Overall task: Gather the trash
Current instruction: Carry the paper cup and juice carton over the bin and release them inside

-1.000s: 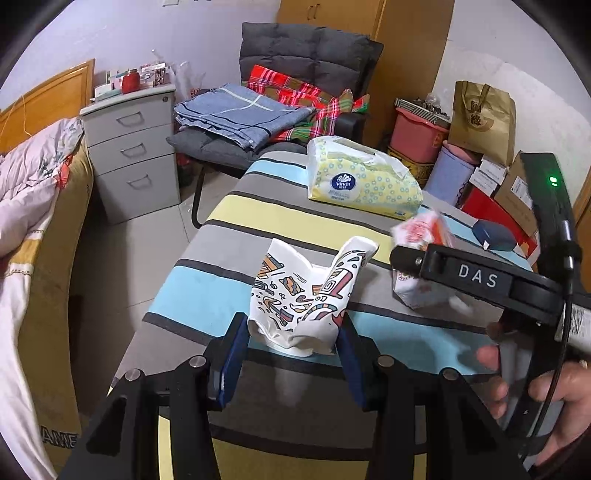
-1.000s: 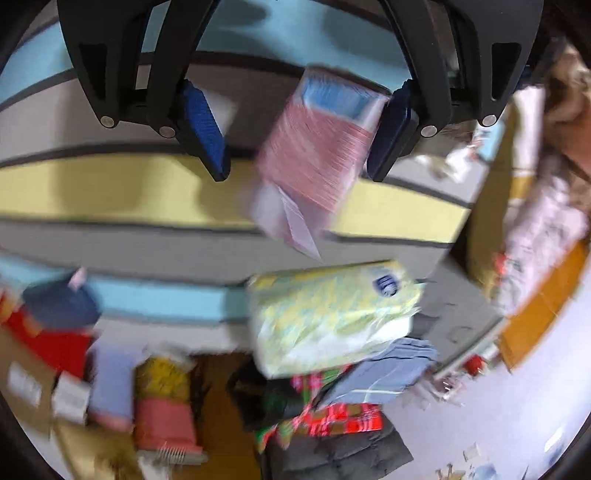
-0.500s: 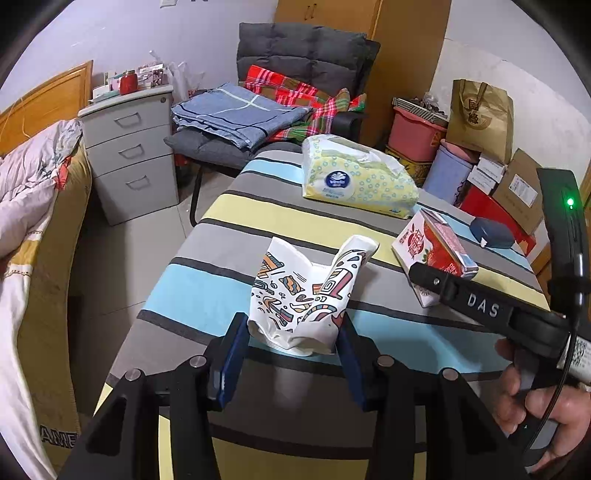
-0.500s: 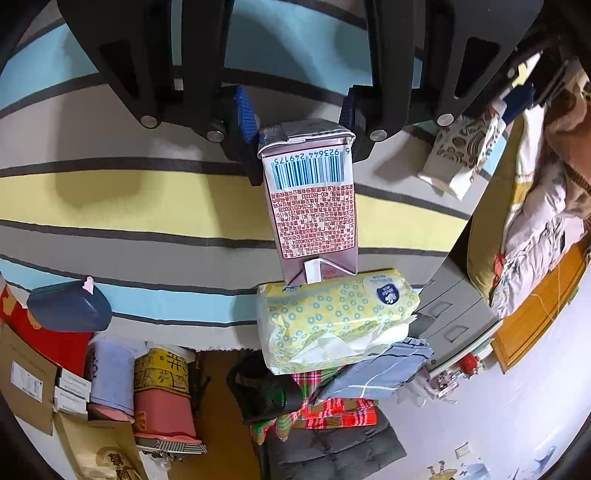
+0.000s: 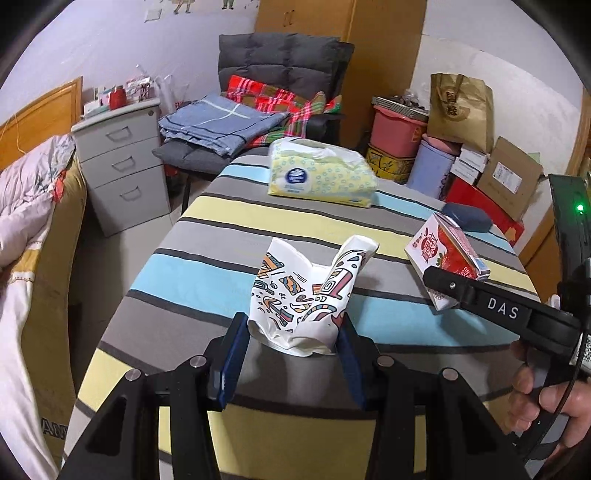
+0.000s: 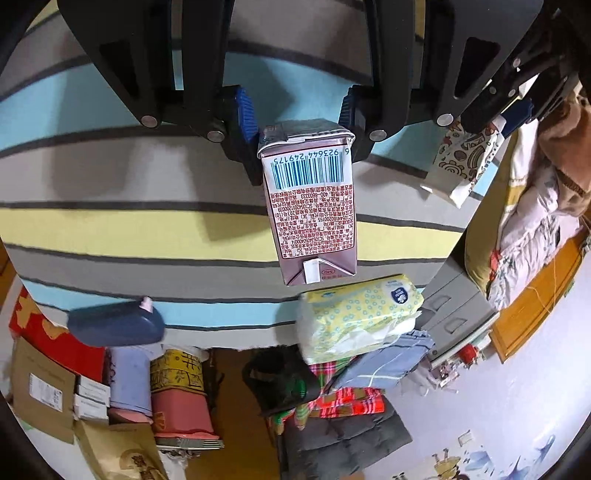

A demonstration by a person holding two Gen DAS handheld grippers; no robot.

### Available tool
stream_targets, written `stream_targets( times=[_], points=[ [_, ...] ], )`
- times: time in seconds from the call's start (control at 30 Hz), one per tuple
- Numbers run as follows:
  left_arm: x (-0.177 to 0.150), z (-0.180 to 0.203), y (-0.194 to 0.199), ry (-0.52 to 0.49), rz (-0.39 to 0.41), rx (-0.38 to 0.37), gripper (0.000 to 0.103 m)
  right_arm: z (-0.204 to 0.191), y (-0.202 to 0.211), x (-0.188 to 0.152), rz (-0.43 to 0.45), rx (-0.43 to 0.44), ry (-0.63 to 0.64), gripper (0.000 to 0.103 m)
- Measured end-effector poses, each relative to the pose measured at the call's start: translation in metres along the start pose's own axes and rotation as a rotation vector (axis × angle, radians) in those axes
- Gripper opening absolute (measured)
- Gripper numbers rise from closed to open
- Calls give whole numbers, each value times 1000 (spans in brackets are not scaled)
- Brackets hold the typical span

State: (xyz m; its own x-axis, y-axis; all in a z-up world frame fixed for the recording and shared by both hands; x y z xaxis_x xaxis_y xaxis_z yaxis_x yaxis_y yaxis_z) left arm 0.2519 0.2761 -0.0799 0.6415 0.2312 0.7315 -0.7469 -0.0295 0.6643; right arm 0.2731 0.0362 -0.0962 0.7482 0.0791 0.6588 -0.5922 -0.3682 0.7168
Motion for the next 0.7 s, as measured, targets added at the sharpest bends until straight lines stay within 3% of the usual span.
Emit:
stream_targets(
  times=[0.7],
  points=[
    [-8,115,61,-107,62,-143,47,72,92,-10,144,-85,-18,38]
  ],
)
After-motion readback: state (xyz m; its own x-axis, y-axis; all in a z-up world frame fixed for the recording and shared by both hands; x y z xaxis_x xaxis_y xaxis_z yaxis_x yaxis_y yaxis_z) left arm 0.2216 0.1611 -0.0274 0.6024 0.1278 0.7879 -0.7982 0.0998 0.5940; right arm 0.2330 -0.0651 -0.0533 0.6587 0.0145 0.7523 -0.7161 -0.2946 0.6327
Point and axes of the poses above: each gripper's, at about its wrist camera, not at the fingertips, and y roughly against the way its jaws point, z to its right, x to its top, the point moved 6 cm from there along -y, roughly the way its jaws point, and after that the axes turned 4 degrees about z, right-handed, at the moved point
